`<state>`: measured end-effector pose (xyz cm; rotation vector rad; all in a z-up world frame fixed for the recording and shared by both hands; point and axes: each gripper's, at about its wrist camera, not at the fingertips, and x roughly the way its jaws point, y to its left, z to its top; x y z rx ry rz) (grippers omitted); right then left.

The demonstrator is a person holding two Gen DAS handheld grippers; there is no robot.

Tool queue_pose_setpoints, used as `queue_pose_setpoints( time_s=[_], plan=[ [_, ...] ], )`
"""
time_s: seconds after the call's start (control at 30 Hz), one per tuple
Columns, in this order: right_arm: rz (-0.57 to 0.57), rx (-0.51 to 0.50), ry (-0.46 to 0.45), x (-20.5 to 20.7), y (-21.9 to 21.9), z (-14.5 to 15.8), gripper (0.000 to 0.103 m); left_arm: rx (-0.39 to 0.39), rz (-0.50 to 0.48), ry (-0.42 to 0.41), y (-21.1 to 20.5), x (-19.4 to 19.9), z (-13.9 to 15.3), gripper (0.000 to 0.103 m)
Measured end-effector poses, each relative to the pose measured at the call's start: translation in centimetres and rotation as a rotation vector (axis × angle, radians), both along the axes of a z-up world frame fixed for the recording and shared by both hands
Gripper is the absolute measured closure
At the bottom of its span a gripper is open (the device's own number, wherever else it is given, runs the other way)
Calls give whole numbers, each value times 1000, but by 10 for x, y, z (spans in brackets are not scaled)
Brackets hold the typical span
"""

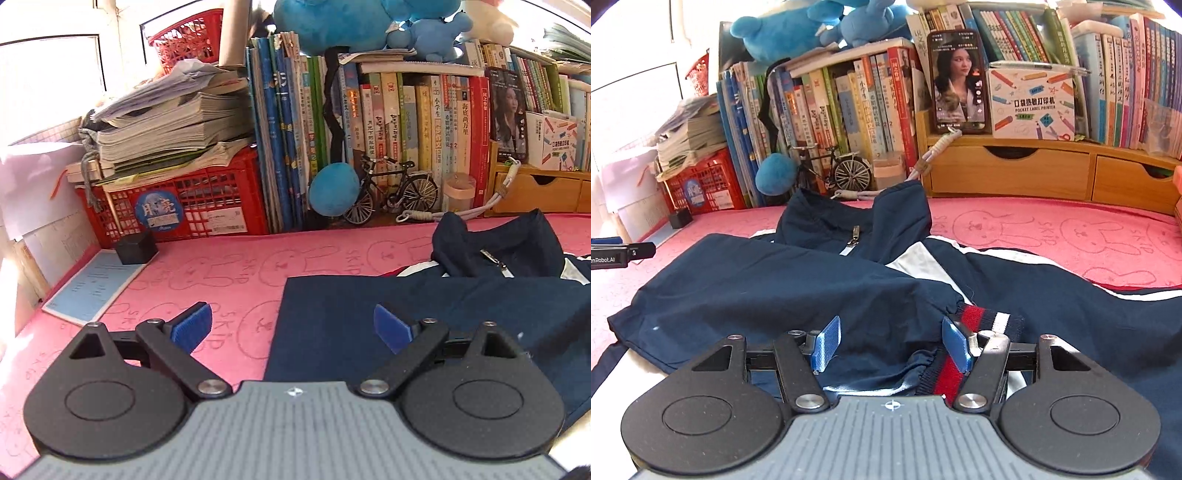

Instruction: Fold clothes

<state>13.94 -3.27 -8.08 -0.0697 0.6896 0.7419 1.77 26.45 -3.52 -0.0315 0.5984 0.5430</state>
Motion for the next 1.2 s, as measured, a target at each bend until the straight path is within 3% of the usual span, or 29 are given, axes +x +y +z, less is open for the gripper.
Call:
queue_pose_setpoints(
  time_s=[0.17,0.33,0.43,0.57,0.63,0.73,0.83,0.93,1.03,1.2],
  plan=[
    [2,-23,-18,0,7,-12,38,-81,55,23,24,28,-31,8],
    [46,-44,-54,-4,10,-19,24,-133,131,60,52,30,-63,2],
    [57,-56,-75,-10,11,-15,22,-157,154,40,57,22,-53,6],
    [13,125,-88,-21,-38,8,21,-103,13,-16,22,16,-28,6],
    [-84,195,-103,-23,-77,24,20,-81,-67,-42,1,15,-16,6],
    [-375,216,-131,-14,-156,34,19,-80,-182,-54,-46,30,-8,6],
    [-698,232,-110,6,-236,27,20,-118,-325,-40,-94,48,-10,6],
    [-921,333,-75,22,-311,16,20,-112,-447,-8,-145,68,-17,6],
    [-1056,351,-75,37,-363,7,20,-68,-492,26,-178,84,-30,6],
    [-1113,316,-6,75,-407,-18,20,-23,-486,111,-202,101,-61,4]
  ],
)
